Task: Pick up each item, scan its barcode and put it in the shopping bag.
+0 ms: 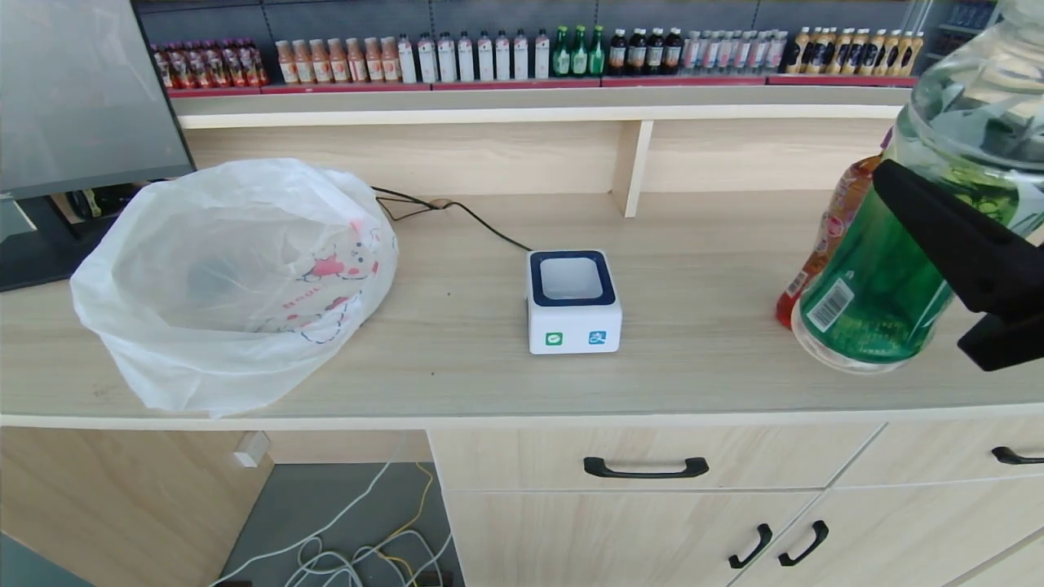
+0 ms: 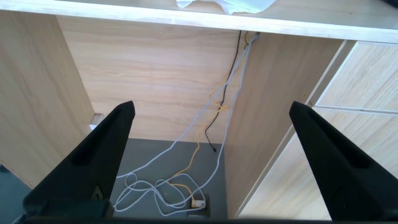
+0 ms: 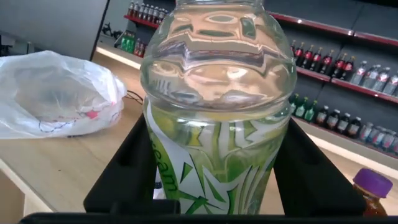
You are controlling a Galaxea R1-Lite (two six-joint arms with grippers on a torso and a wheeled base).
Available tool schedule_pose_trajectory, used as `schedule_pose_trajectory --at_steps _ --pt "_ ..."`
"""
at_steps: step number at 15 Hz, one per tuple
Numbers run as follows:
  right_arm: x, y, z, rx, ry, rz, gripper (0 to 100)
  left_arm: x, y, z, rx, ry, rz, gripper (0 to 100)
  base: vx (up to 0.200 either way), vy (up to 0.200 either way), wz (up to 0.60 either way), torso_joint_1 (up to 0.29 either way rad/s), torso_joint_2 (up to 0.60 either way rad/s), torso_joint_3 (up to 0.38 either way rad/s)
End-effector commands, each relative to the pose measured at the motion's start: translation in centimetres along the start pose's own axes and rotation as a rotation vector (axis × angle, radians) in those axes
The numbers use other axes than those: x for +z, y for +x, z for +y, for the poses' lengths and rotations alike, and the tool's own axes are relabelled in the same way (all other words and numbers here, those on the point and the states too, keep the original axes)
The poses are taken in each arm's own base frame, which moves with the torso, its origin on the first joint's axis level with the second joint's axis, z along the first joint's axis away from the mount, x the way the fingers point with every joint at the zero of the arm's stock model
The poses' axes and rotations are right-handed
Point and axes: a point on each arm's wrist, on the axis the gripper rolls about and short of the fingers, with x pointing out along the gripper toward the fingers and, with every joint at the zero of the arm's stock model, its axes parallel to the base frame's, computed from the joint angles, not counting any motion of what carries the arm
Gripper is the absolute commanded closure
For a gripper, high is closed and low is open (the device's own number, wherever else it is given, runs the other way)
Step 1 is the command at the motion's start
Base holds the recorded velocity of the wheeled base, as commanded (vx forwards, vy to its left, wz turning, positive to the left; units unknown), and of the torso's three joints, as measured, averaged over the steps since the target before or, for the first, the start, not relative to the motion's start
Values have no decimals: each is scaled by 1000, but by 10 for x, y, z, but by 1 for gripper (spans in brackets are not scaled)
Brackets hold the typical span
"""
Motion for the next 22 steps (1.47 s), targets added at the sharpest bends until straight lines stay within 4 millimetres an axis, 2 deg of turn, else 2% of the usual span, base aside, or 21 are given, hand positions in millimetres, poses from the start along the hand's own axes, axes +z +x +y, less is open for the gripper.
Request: schedule_pose_trajectory --at_steps 1,6,13,19,22 --pt "-10 7 4 -10 -24 41 100 0 0 0 0 -2 0 0 0 0 0 0 0 0" --pt "3 40 -3 -55 -167 -44 100 0 0 0 1 -2 0 0 0 0 0 0 0 0" --pt "-16 20 7 -38 -178 -15 100 0 0 0 0 0 -1 0 0 0 0 0 0 0" --pt "-8 18 3 -53 -111 -41 100 0 0 0 1 0 0 0 0 0 0 0 0 0" --pt "-11 19 4 -48 -109 -28 100 0 0 0 0 1 0 0 0 0 0 0 0 0"
